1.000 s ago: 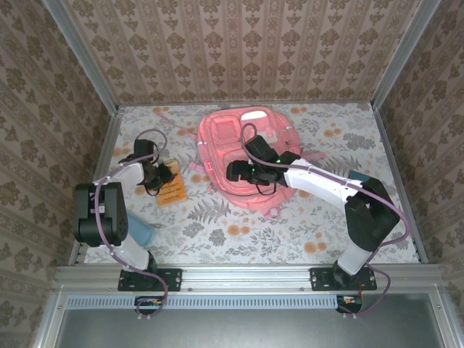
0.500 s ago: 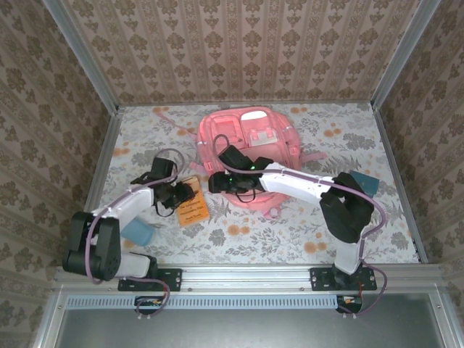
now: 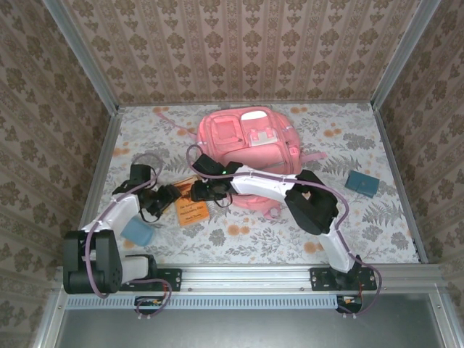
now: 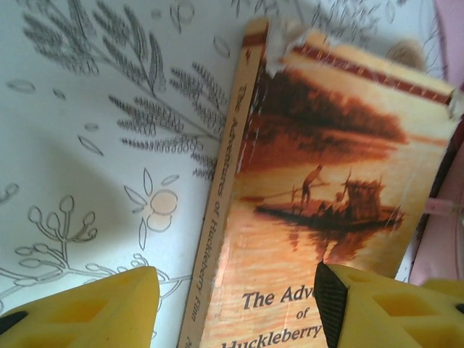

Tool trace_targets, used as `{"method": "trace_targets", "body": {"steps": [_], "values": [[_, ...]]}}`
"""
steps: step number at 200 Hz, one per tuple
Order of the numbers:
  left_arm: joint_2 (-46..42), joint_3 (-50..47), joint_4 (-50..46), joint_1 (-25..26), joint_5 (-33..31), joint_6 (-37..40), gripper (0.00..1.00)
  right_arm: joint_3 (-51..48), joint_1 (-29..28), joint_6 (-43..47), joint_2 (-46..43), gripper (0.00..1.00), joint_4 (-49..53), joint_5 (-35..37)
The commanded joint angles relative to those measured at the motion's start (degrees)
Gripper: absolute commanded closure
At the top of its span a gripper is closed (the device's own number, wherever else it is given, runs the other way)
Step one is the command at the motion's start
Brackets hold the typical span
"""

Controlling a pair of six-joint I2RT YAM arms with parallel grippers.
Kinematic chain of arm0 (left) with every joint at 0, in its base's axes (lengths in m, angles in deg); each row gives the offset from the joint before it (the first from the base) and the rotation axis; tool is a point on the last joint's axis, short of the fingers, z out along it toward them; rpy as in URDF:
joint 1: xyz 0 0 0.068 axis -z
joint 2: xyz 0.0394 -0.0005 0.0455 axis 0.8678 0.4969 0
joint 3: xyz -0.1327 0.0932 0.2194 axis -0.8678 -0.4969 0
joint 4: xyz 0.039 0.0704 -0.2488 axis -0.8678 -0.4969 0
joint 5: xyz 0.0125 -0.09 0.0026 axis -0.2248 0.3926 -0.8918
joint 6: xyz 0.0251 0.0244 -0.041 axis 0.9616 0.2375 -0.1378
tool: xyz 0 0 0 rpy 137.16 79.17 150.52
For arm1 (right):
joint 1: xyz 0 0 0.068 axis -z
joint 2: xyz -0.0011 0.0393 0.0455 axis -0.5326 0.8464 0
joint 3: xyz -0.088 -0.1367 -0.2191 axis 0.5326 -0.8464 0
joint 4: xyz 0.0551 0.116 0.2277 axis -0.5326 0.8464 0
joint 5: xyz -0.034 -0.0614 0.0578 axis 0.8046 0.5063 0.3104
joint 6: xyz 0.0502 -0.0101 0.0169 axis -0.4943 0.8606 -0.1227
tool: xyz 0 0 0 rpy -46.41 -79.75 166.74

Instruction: Pack the student bag

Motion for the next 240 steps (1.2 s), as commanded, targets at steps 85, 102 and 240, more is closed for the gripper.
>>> {"method": "trace_targets", "body": {"steps": [85,102,240], "values": [[4.92,-2.47,6.9,-0.88,12.55,2.37,0.36,3.51,0.64,-0.91,6.95,0.63,4.47,-3.52],[5.87,-2.47,7.41,-1.21,14.11,2.41,0.34,2.52,1.31,-1.42,6.98,0.62,3.16,-5.06],[6.78,-2.68,8.69,-1.97,14.55,2.17,0.53,-0.54,3.26,-3.03,-0.64,0.92,-3.26,-15.99]]}}
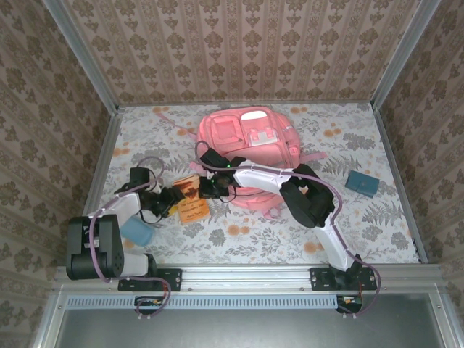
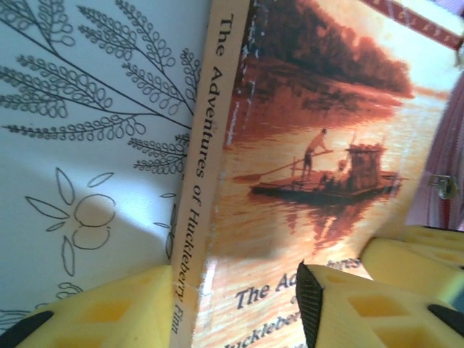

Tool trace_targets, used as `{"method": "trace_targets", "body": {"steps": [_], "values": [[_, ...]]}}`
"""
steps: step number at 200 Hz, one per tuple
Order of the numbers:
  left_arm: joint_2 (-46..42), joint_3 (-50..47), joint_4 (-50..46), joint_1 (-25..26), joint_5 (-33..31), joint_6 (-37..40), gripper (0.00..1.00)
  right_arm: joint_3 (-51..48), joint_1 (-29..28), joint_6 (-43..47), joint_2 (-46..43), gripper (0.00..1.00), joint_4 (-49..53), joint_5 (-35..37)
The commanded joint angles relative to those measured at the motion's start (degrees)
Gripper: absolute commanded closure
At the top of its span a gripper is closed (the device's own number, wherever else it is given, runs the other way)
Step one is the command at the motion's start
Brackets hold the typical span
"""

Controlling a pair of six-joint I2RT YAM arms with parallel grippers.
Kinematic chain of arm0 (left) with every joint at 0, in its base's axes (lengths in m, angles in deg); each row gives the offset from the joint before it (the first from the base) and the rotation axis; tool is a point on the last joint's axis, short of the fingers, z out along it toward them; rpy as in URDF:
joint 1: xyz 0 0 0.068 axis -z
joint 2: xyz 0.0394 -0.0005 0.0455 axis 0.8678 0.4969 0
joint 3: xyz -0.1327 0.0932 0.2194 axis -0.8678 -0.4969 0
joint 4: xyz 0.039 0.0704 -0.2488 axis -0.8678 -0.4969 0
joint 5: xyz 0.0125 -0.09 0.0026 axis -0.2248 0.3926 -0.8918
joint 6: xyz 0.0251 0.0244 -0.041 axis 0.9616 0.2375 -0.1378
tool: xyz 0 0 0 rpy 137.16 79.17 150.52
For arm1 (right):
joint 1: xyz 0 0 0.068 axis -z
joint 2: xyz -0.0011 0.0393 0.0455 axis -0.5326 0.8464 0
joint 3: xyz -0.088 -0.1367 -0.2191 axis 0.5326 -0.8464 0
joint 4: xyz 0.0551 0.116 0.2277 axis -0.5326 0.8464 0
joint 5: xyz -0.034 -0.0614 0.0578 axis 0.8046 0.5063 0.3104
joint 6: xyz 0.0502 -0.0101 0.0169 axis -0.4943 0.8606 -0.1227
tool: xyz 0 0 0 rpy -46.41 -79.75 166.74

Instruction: Pack the student bag

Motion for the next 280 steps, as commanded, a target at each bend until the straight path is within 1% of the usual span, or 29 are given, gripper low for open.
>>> {"method": "trace_targets", "body": {"steps": [1,20,24,33,45,54,63,74,84,87,93,113,142,173,211,243,261,280], "values": [[0.72,-0.34,1.74,0.32,2.67,0.46,0.53,-0.48,-0.88,-0.37,-3.37,0.92,-1.35,-4.21],[0.33,-0.11,1.32,0.26,2.15,0.38,0.53,-1.08,-0.81,-0.32,-4.67,1.0,-1.43,-3.15],[0.17,0.01,1.2,0.23,1.95,0.39,0.52,-1.27,-0.74,-0.27,-4.85,1.0,-1.49,-2.75],[-0.19,0.16,0.88,-0.04,1.91,0.27,0.46,-1.91,-0.6,-0.04,-5.86,1.0,-1.9,-1.86],[-0.95,0.45,0.12,-0.77,2.32,0.2,0.34,-3.39,-0.03,0.22,-7.42,1.0,-3.29,-1.56],[-1.64,0.64,-0.24,-1.47,2.99,0.37,0.25,-4.66,0.54,0.18,-8.63,1.0,-4.57,-1.91],[-2.43,0.64,-0.36,-2.02,3.74,0.47,0.19,-6.14,1.32,0.1,-9.75,1.0,-6.11,-2.8],[-3.47,0.64,-0.39,-2.2,3.75,0.61,0.14,-8.09,2.31,-0.44,-10.81,1.0,-8.58,-5.06],[-4.16,0.56,-0.04,-2.18,3.76,0.74,0.11,-9.72,3.4,-1.27,-11.45,1.0,-11.01,-7.71],[-4.27,0.48,0.22,-2.18,5.34,0.81,0.1,-10.07,3.72,-1.65,-11.52,1.0,-11.66,-8.53],[-4.45,0.3,0.87,-2.2,6.03,0.87,0.1,-10.79,4.2,-2.18,-11.75,1.0,-12.79,-10.27],[-4.27,-0.41,3.09,-2.1,8.18,0.27,0.08,-13.56,5.6,-4.02,-12.46,1.0,-16.7,-13.19],[-3.33,-0.94,6.94,-1.22,11.43,-0.94,0.09,-16.3,7.09,-5.79,-13.2,1.0,-19.85,-14.82],[-1.33,-0.72,9.42,-0.35,12.87,-2.57,0.1,-18.12,8.23,-7.04,-13.57,1.0,-21.72,-16.38],[2.15,0.22,11.19,1.21,12.8,-3.08,0.12,-20.93,9.8,-8.38,-15.14,1.0,-24.74,-17.77],[4.67,1.93,12.44,3.19,13.28,-3.23,0.15,-22.36,10.63,-9.04,-15.76,1.0,-25.95,-19.09],[6.09,2.66,13.26,3.98,13.85,-3.51,0.2,-22.96,11.08,-9.41,-15.9,1.0,-26.26,-19.61],[6.75,2.66,16.12,4.4,15.5,-4.89,0.25,-23.45,11.52,-9.57,-16.01,1.0,-26.49,-20.03]]}}
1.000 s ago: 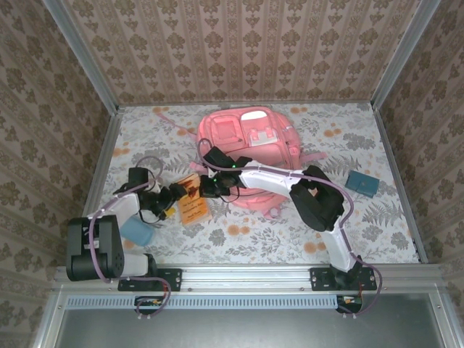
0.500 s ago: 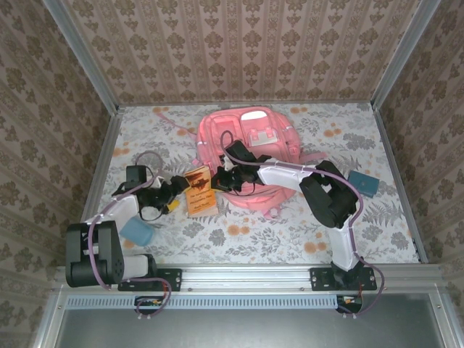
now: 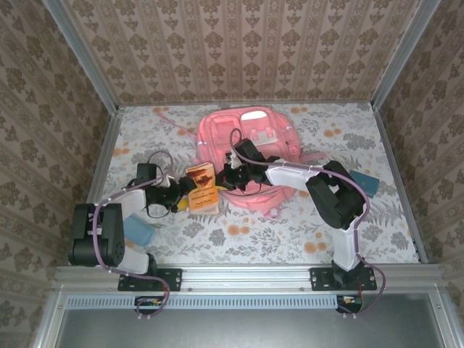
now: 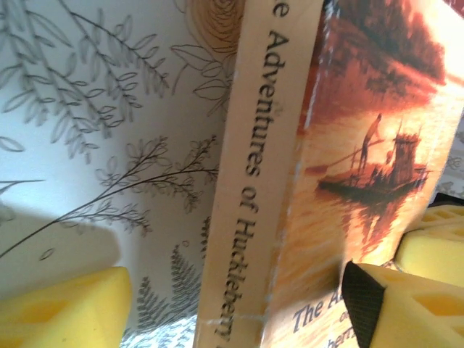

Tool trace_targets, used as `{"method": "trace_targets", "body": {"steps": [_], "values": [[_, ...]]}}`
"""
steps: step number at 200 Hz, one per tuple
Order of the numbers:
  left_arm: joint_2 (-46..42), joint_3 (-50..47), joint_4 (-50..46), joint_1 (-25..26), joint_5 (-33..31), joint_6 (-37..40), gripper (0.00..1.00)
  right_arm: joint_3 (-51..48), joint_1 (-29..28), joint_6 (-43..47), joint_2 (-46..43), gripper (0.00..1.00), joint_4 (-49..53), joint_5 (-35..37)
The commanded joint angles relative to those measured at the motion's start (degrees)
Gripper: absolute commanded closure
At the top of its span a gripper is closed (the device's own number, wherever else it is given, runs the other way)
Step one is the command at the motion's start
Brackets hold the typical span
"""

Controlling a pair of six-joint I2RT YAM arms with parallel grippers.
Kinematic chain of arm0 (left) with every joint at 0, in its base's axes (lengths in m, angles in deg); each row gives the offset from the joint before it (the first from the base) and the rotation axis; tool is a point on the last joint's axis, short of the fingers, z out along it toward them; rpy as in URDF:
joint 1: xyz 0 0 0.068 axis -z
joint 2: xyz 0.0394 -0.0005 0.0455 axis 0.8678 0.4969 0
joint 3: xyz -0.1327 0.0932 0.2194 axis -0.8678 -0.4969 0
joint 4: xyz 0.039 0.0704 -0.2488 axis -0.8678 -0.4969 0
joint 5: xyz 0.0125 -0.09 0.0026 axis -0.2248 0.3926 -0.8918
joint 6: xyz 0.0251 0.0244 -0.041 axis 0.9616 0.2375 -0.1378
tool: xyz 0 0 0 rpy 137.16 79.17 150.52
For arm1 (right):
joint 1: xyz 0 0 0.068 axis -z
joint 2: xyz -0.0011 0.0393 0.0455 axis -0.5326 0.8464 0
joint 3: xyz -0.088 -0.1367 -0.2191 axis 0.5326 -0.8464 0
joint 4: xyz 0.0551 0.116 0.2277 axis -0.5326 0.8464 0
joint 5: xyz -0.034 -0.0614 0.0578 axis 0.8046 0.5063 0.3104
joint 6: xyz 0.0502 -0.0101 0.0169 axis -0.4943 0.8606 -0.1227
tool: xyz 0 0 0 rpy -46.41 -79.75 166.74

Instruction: Pack the student bag

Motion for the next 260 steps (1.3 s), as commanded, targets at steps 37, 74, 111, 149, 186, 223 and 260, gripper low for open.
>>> {"method": "trace_targets", "body": {"steps": [37,74,111,149,186,223,260], "values": [[0.66,2.24,5.69,0.89,4.55,-2.56,0.43,-1.34,1.18,-1.44,-2.73,1.0,-3.01,-2.94],[-2.0,3.43,1.49,0.89,1.38,-0.74,0.75,-1.68,1.57,-0.91,-3.27,0.97,-1.93,-2.74],[-9.63,5.51,-9.09,0.65,-7.97,2.36,0.84,-3.47,2.07,2.59,-8.82,0.46,3.73,5.1],[-18.07,11.29,-17.92,0.24,-13.82,4.32,0.84,-8.02,3.41,3.94,-18.3,0.18,5.83,15.55],[-19.99,17.69,-14.55,1.29,-13.72,0.92,0.83,-14.73,3.88,0.43,-25.66,0.04,-2.08,18.06],[-16.92,20.57,0.16,6.21,-15.52,-9.89,0.82,-22.13,3.92,-9.09,-29.73,0.01,-18.59,16.62],[-12.89,22.42,13.1,12.74,-21.02,-20.25,0.82,-25.57,3.75,-23.55,-27.1,0.0,-37.86,12.59]]}}
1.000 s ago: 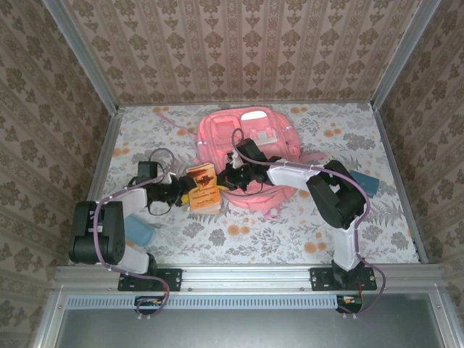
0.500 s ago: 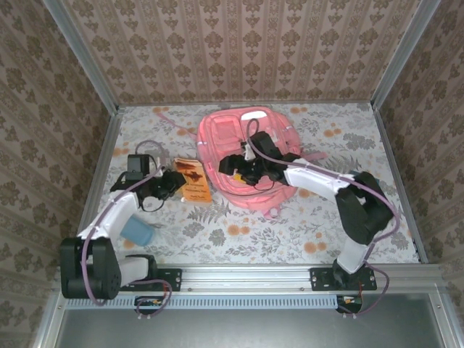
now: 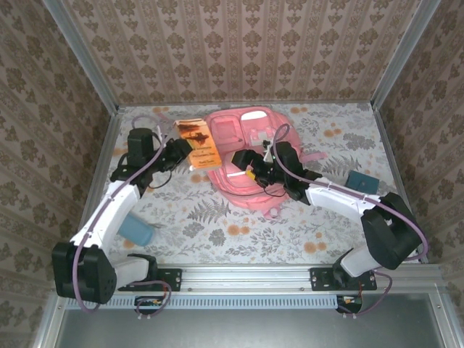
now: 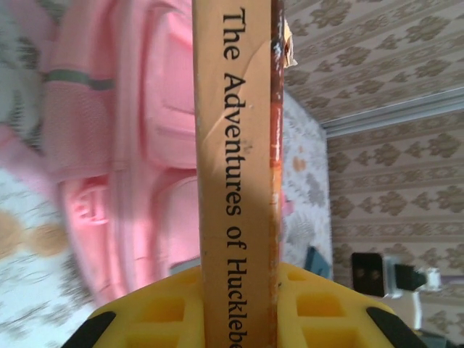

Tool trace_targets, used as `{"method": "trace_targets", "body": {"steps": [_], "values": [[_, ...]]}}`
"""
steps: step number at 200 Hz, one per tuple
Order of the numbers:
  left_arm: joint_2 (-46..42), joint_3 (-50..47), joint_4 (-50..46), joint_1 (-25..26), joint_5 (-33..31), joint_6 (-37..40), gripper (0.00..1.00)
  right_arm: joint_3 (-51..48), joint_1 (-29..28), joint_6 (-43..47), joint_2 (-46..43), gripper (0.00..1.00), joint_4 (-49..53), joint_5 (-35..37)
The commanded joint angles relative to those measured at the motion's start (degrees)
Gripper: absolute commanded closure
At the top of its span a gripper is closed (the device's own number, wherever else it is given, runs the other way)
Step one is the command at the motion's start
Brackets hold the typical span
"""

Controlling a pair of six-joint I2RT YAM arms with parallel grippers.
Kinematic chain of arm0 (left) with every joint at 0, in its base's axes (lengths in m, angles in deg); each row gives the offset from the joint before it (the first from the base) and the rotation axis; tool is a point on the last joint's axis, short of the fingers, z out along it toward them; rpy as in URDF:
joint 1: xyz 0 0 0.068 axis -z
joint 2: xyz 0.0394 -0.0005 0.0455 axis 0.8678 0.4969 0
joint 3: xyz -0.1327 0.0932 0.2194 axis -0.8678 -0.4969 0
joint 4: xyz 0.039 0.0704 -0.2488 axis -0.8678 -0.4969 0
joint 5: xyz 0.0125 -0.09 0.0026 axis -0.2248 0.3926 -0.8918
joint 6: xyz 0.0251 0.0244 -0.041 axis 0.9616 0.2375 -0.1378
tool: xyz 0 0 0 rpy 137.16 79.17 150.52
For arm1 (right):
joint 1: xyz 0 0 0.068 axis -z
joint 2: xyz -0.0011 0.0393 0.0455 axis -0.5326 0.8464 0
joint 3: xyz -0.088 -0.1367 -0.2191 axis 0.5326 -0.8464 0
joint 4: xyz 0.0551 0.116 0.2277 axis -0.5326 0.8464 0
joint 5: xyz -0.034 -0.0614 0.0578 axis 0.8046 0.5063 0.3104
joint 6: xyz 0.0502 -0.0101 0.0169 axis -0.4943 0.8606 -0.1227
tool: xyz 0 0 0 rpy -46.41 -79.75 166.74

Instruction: Pack the student bag

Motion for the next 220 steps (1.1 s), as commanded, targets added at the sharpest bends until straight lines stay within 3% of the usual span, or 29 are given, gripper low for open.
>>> {"method": "trace_targets", "body": {"steps": [1,32,112,182,220], "values": [[1.55,2.89,13.96,3.24,-4.09,-9.36,0.82,-1.45,-0.21,-12.15,1.21,0.0,-18.49,-2.89],[3.8,3.8,19.33,6.39,-7.69,-14.13,0.82,-0.24,-0.67,-19.57,4.81,0.0,-27.72,-4.07],[6.04,1.18,29.79,8.81,-9.91,-24.38,0.82,6.37,-0.7,-31.16,11.59,0.05,-31.98,-3.11],[6.39,-0.83,32.03,9.69,-10.36,-25.69,0.82,6.84,0.02,-34.01,13.85,0.29,-38.51,2.11],[6.17,-2.27,31.79,9.77,-9.3,-26.27,0.82,5.33,0.12,-32.67,13.34,0.52,-39.46,4.3]]}}
